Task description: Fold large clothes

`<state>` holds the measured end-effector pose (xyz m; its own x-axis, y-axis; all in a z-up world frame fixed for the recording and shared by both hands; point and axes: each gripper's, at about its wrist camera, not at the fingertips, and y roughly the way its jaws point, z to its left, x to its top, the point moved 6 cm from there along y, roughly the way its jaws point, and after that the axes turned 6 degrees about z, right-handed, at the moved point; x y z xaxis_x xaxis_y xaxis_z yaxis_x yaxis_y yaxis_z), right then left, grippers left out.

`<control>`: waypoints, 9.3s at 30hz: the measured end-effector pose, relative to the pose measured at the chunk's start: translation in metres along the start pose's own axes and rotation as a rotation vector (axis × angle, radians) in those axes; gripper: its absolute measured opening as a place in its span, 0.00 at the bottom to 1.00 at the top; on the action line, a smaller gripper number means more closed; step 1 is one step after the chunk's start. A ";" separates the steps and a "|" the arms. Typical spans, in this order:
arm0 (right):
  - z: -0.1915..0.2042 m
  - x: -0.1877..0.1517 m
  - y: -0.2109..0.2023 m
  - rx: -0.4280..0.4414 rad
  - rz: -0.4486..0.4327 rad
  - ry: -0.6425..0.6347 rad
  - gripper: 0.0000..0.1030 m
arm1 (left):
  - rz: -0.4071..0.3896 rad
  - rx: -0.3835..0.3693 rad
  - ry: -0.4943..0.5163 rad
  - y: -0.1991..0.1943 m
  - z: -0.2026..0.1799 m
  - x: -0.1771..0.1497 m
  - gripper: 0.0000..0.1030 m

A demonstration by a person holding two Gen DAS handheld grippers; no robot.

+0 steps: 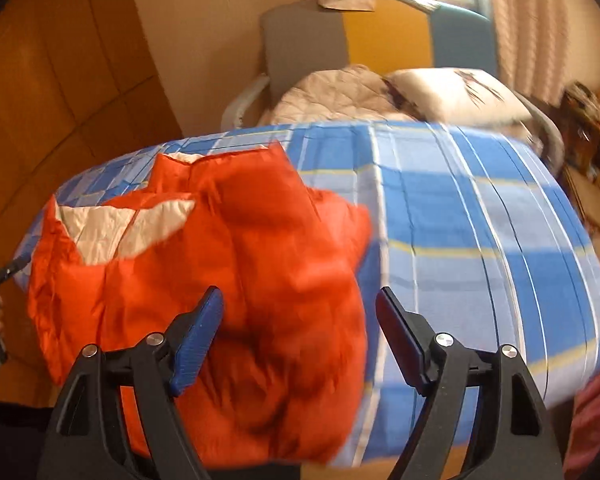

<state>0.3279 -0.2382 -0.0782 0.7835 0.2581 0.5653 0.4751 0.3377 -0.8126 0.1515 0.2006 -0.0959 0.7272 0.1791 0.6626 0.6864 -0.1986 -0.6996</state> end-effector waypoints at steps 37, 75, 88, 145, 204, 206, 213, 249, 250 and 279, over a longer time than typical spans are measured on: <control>-0.010 0.090 0.042 -0.245 -0.121 0.181 0.04 | -0.101 0.128 -0.212 0.060 0.048 0.105 0.01; 0.014 0.112 0.096 -0.321 -0.120 0.228 0.57 | -0.092 0.300 -0.145 0.097 -0.005 0.114 0.39; 0.114 0.092 0.109 -0.248 -0.112 0.064 0.57 | -0.004 0.153 -0.018 0.149 -0.111 0.106 0.40; -0.056 -0.059 0.075 0.254 -0.059 0.875 0.83 | 0.030 0.041 -0.006 0.164 -0.139 0.040 0.46; 0.148 0.031 0.007 0.528 -0.166 0.512 0.14 | 0.054 -0.172 0.005 0.191 -0.096 0.022 0.34; 0.176 0.038 0.011 0.543 -0.143 0.461 0.14 | 0.052 -0.177 -0.006 0.191 -0.095 0.021 0.33; 0.245 0.049 0.032 0.568 -0.072 0.332 0.12 | 0.047 -0.217 -0.065 0.186 -0.088 0.022 0.26; 0.359 0.041 0.079 0.285 -0.008 0.097 0.12 | -0.071 -0.021 -0.498 0.028 0.120 -0.098 0.37; 0.365 0.041 0.082 0.280 -0.004 0.085 0.12 | -0.075 -0.014 -0.504 0.024 0.123 -0.102 0.36; 0.436 0.012 0.146 0.151 0.129 -0.330 0.19 | -0.085 0.156 -0.540 -0.063 0.128 -0.155 0.36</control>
<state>0.2325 0.2090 -0.1282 0.6501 0.5766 0.4949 0.2969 0.4067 -0.8639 -0.0038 0.3091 -0.1886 0.5414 0.6634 0.5165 0.7058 -0.0248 -0.7080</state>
